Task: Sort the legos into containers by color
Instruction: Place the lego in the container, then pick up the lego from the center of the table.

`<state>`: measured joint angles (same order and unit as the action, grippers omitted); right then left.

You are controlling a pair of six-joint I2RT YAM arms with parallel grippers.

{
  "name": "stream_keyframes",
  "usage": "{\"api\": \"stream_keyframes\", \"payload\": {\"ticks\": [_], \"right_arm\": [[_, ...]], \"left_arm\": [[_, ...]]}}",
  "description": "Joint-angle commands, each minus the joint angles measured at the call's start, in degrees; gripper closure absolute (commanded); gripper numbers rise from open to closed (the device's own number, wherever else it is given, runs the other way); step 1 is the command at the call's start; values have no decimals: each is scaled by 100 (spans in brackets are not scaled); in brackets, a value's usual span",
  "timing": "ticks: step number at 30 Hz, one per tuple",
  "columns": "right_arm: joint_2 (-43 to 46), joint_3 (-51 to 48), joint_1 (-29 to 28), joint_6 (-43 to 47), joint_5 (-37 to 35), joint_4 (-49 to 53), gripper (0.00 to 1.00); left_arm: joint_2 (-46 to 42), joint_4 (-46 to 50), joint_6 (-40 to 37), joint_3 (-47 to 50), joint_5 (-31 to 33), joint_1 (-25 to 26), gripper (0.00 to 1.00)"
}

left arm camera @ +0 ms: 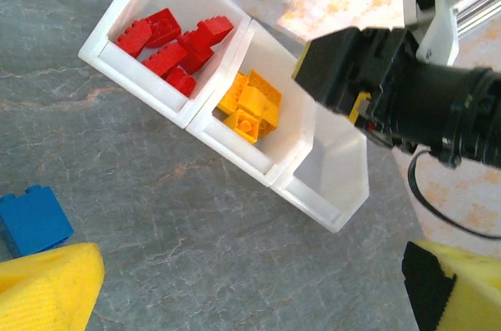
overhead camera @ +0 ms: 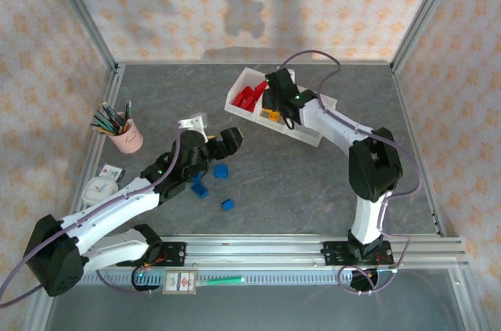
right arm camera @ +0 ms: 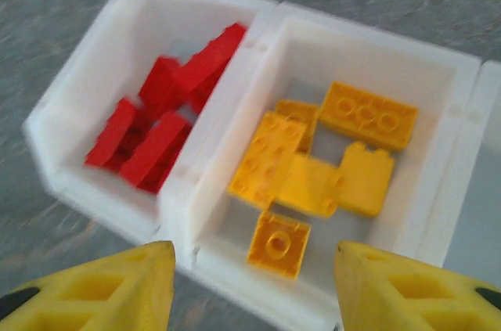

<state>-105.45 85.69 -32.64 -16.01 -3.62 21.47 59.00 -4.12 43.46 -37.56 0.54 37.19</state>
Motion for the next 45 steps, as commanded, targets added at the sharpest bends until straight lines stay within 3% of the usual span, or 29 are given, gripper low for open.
{"api": "stream_keyframes", "payload": {"ticks": [1,13,23,36,45], "right_arm": [[495,-429,-261,-181,182,-87,43],[856,-1432,-1390,-536,355,-286,36],[89,-1195,-2163,-874,435,-533,28],[-1421,249,-2189,-375,84,-399,25],[-2057,882,-2018,-161,61,-212,36]], "left_arm": [[-407,241,36,262,230,-71,1],[-1664,1270,267,828,695,-80,1],[-2447,1957,543,1023,1055,-80,1],[-3110,2464,786,1146,1424,-80,1],[-3133,2425,787,1172,1494,-80,1]]}}
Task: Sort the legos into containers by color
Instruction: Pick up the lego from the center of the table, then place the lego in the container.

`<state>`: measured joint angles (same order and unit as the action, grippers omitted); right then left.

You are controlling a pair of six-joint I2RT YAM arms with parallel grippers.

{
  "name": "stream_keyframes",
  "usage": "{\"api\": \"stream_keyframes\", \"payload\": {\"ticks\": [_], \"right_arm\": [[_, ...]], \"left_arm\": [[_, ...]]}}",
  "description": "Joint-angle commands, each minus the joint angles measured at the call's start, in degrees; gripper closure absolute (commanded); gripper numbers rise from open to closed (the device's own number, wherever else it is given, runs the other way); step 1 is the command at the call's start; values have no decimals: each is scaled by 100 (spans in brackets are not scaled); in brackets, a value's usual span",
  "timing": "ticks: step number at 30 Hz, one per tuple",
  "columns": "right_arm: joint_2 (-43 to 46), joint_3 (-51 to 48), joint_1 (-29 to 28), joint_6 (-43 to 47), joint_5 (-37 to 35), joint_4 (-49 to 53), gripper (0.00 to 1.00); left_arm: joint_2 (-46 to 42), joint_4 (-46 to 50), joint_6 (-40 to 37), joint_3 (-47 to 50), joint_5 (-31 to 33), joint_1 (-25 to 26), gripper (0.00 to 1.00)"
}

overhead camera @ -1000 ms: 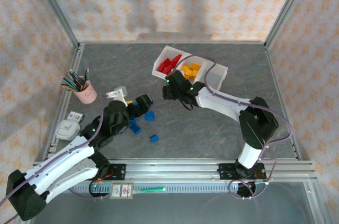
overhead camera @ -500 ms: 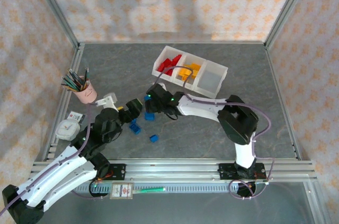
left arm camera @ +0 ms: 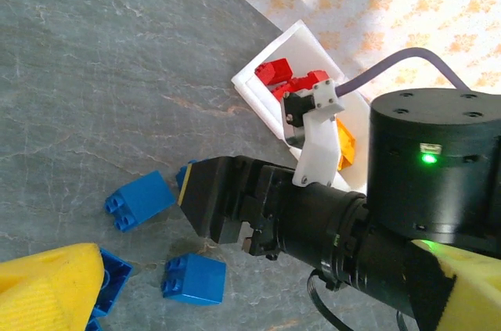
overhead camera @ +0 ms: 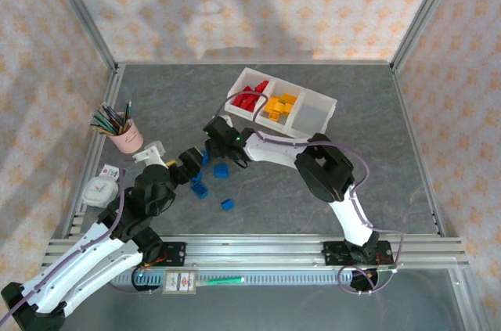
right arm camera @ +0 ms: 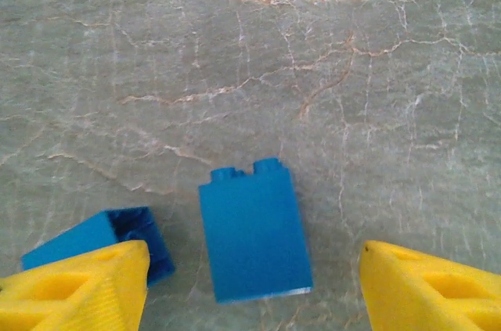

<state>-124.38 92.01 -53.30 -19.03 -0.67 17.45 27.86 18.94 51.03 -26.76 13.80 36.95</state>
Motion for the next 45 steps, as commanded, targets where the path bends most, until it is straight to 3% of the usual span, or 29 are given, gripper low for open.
{"api": "stream_keyframes", "payload": {"ticks": [1,16,24,31,40,45], "right_arm": [[-220,306,67,162,-205,183,37],[-499,885,176,339,-109,480,69],[533,194,404,147,252,426,71],[1809,-869,665,-37,-216,495,70],[3209,-2119,1629,-257,-619,637,69],[3446,-2430,2337,-160,-851,541,67]], "left_arm": [[-8,102,30,92,160,-57,1],[114,-30,-14,31,99,-56,1],[344,-368,-40,-69,-290,-56,1],[830,-869,-141,-125,-760,-56,1],[1804,-1687,-294,-318,-1456,-32,1],[2427,-1969,-395,-536,-1575,147,1]]}}
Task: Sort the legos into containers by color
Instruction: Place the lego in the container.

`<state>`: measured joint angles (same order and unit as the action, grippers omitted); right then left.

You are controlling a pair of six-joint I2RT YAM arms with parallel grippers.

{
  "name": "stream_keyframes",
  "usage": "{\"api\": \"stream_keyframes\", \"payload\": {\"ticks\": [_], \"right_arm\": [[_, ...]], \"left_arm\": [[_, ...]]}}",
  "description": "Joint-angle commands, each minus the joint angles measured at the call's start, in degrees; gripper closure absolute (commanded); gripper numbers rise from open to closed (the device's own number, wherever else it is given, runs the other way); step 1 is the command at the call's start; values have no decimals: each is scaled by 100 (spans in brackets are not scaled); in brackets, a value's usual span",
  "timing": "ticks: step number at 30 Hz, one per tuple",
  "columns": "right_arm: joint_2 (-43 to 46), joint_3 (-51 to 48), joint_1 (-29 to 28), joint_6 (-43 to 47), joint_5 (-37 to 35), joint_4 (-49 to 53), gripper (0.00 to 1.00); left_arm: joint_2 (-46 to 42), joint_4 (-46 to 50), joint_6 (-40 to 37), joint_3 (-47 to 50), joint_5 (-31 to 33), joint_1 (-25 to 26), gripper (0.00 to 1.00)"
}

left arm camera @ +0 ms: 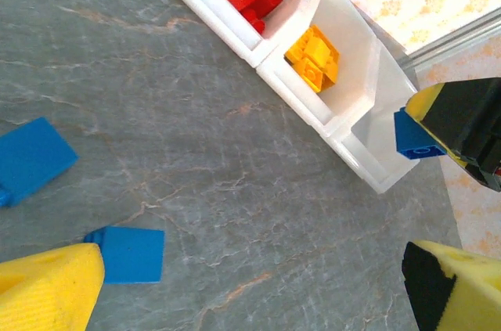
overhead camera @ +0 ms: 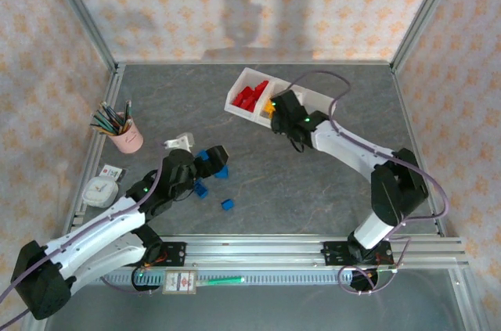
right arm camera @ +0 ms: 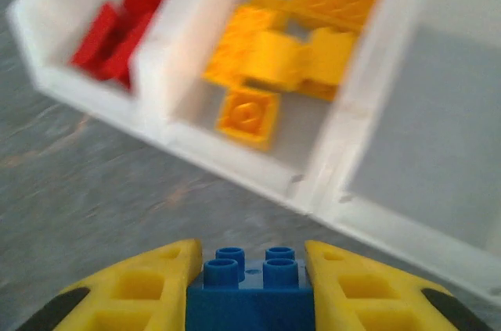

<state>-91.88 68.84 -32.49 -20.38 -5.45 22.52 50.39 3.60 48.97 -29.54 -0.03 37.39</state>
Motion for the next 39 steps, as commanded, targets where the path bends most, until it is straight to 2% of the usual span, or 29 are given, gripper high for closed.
{"api": "stream_keyframes", "payload": {"ticks": [1,6,15,20,26,32,39], "right_arm": [[169,-138,429,-14,-334,-29,66],[-229,61,996,61,-202,-315,66],[-1365,872,1538,205,-98,-510,67],[-1717,1051,1646,244,-66,-607,60],[-1609,1163,1643,324,143,-648,53],[-1169,1058,1572,267,485,-643,53],[-565,751,1027,225,474,-505,52]], "left_arm": [[303,-498,-199,-309,-174,164,1],[893,-801,-258,-584,-164,411,1],[1672,-1125,-344,-992,-302,541,1],[1820,-1168,-396,-1118,-313,542,1],[1878,-1152,-432,-1203,-287,542,1],[1818,-1111,-458,-1229,-245,539,1],[1467,-854,-503,-1145,-27,542,1]]}}
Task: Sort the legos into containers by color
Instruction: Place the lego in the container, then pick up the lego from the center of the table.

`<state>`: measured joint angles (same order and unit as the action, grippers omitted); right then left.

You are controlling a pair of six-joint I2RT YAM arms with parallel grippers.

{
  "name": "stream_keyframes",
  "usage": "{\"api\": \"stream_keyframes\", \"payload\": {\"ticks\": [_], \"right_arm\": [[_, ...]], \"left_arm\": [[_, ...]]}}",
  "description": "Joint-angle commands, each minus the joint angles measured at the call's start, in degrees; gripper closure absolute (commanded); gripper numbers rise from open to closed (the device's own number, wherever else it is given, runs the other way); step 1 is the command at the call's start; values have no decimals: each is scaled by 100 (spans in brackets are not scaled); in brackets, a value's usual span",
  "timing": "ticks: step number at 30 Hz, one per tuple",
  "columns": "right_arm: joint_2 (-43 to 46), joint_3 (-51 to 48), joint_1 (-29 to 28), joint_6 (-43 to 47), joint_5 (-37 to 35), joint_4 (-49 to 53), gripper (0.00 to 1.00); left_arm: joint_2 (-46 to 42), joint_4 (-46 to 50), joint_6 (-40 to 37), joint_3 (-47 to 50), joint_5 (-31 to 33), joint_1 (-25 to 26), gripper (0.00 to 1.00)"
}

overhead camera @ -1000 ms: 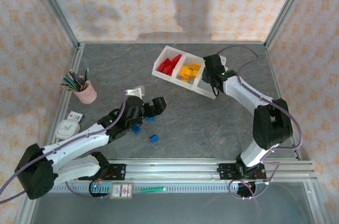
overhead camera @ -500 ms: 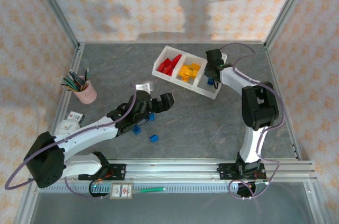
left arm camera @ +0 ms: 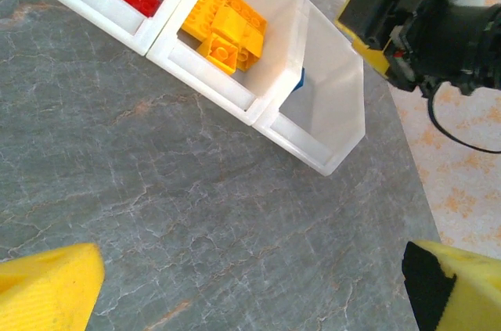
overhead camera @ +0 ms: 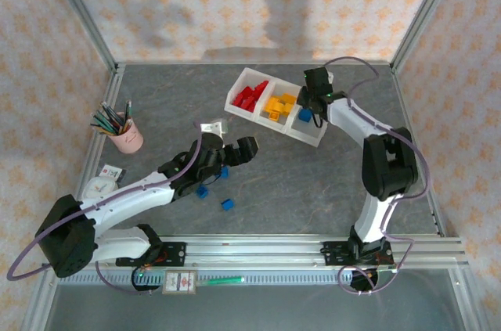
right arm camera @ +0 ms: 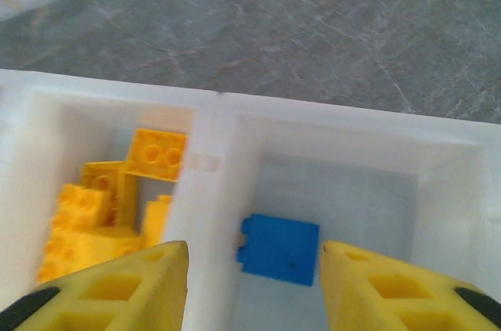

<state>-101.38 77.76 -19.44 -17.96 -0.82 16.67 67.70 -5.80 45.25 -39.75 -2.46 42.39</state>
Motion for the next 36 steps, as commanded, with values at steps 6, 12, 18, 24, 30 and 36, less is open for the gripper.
{"api": "stream_keyframes", "payload": {"ticks": [6,12,18,24,30,36], "right_arm": [[713,-540,-976,-57,77,131,49],[632,-745,-1904,-207,-12,163,46],[196,-620,-2652,-325,207,25,42],[-428,-235,-3142,-432,492,-56,37],[-903,10,-3591,-832,312,51,29],[-1324,264,-3901,-1115,184,181,21]], "left_arm": [[-840,368,-79,203,562,31,1],[-1529,884,9,523,974,21,1],[-2260,1757,154,707,1440,-20,1],[-3061,2413,393,876,1781,-46,1],[-3698,2924,611,985,1969,-48,1],[-3987,3237,698,995,2132,-47,1]]}}
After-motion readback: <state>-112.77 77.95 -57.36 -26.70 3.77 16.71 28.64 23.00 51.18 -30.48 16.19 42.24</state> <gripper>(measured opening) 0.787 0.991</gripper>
